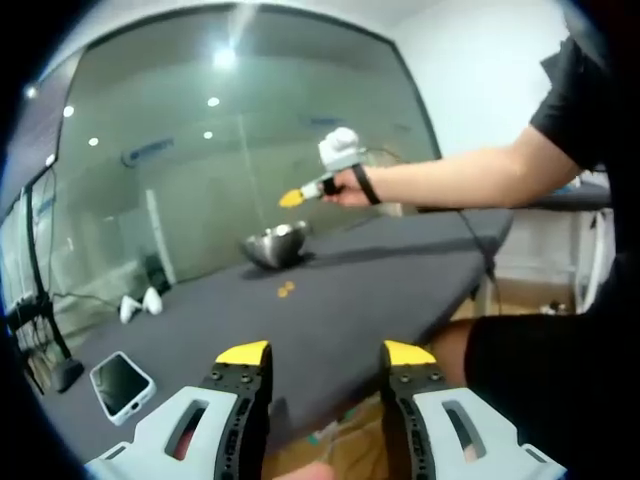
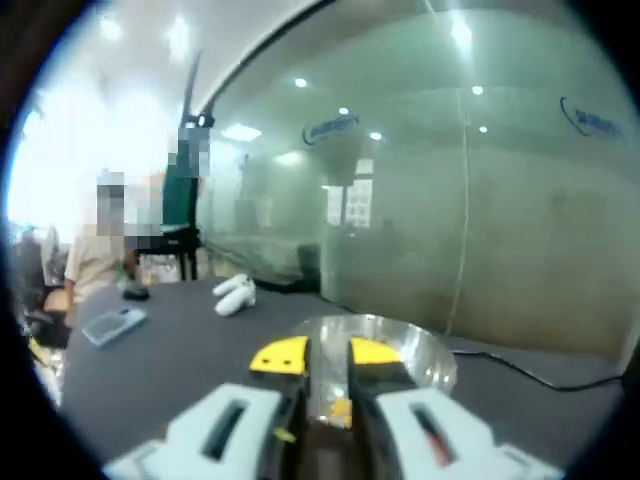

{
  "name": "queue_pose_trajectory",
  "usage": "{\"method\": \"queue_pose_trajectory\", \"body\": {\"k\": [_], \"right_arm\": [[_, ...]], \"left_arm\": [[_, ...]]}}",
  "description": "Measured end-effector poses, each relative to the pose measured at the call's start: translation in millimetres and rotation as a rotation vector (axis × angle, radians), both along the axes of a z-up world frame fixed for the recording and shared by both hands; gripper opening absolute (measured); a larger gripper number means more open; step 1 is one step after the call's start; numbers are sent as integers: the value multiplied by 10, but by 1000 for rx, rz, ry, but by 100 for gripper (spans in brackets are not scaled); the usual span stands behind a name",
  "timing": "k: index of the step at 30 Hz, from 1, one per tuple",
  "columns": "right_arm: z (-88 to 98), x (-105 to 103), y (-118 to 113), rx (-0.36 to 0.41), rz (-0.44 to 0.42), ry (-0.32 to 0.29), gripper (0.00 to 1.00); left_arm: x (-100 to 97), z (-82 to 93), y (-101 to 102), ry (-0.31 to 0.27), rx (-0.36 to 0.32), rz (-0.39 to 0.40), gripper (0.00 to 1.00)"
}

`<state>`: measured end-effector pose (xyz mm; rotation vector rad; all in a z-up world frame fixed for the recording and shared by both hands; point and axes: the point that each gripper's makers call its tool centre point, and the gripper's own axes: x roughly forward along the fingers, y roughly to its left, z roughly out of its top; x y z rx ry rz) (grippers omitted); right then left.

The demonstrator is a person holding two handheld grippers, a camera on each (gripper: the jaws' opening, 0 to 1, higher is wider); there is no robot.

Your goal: Pick up the QQ candy scattered on the table and place it into the stainless steel bowl on the table

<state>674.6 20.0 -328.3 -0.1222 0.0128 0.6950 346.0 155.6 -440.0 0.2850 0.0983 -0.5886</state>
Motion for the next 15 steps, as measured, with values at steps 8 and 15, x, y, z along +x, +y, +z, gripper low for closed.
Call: {"method": "queue_pose_trajectory", "body": {"k": [8,15], "right_arm": [[-322,-462,-169,-60,76,-10,15],[-753,-965,-94,-110,198,64,20]], "left_arm": [[18,-2,37,1,-3,3,45],[34,9,18,-4,-15,-13,45]]}}
